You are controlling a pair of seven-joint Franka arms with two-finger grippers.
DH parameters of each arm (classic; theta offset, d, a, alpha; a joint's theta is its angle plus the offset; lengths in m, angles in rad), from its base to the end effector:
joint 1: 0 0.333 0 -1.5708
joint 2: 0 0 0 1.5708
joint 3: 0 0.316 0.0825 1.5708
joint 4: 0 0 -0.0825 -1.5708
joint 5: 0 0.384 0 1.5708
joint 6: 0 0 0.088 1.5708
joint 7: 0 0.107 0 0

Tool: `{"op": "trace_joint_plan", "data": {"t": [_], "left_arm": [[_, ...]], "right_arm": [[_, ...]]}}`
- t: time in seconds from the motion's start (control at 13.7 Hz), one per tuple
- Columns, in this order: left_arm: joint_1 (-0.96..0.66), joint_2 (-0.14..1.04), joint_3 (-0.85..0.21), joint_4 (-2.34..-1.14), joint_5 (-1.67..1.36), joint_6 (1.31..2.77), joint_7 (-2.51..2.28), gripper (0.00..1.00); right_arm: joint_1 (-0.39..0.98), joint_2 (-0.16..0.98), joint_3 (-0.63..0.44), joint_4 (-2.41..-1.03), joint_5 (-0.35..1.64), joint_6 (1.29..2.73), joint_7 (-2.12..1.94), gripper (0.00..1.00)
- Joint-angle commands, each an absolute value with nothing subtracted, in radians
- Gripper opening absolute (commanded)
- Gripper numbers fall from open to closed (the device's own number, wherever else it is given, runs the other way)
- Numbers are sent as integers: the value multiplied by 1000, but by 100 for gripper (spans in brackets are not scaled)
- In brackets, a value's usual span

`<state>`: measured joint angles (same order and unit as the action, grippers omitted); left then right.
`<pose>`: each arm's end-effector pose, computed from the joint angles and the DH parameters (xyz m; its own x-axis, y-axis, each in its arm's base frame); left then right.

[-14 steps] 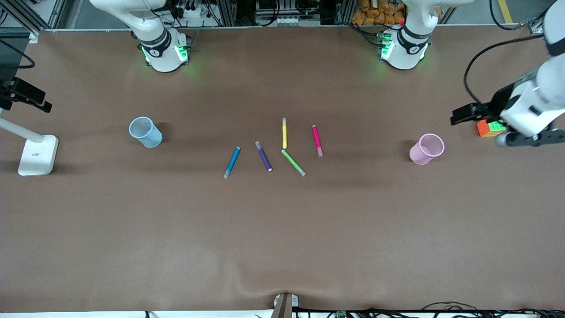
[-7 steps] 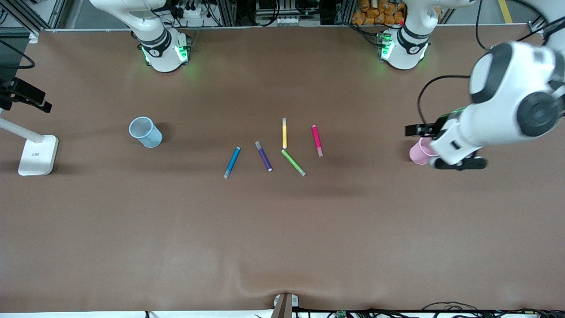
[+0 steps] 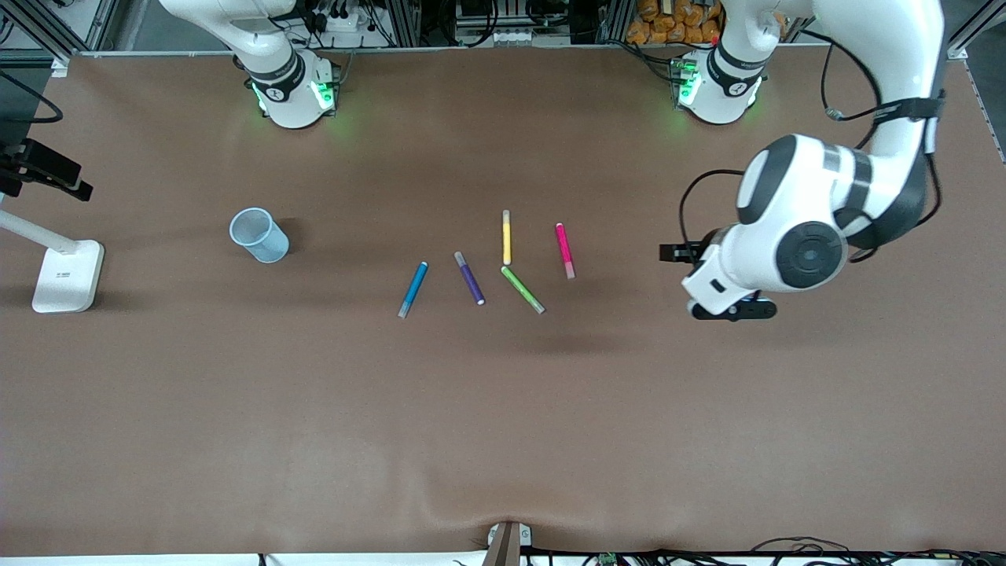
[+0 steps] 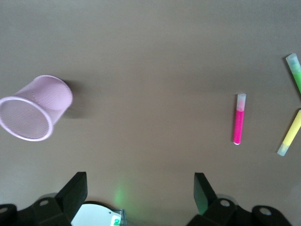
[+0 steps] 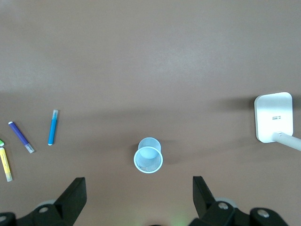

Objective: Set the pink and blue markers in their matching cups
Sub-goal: 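Lower the left gripper over the pink marker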

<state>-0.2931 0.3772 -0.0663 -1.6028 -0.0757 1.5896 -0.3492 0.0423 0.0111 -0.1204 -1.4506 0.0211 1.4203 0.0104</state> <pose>0.5781 -0.2212 0.3878 0.9211 0.0140 -0.3890 -0.0025 -0.9991 -0.0419 0.5408 -0.0394 0.6614 0.9955 -0.0852 -0.0415 -0.0861 -0.9961 -0.0192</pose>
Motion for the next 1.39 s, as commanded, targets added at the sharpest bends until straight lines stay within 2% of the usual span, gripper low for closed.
{"op": "trace_joint_plan", "data": {"t": [0.0,0.51,1.32], "left_arm": [[-333,405,-63,-1600,-87,1630,-414,100],[-371,474,-64,-1598,-178,1677,-449,100],[-459,580,-63,-1598,-242,1802,-537,100]], "right_arm": [[29,25,-112,-1427,20,1410,21,100],[29,28,-110,-1427,21,1411,20,100],[35,147,-110,-1428,6,1416,11,100]]}}
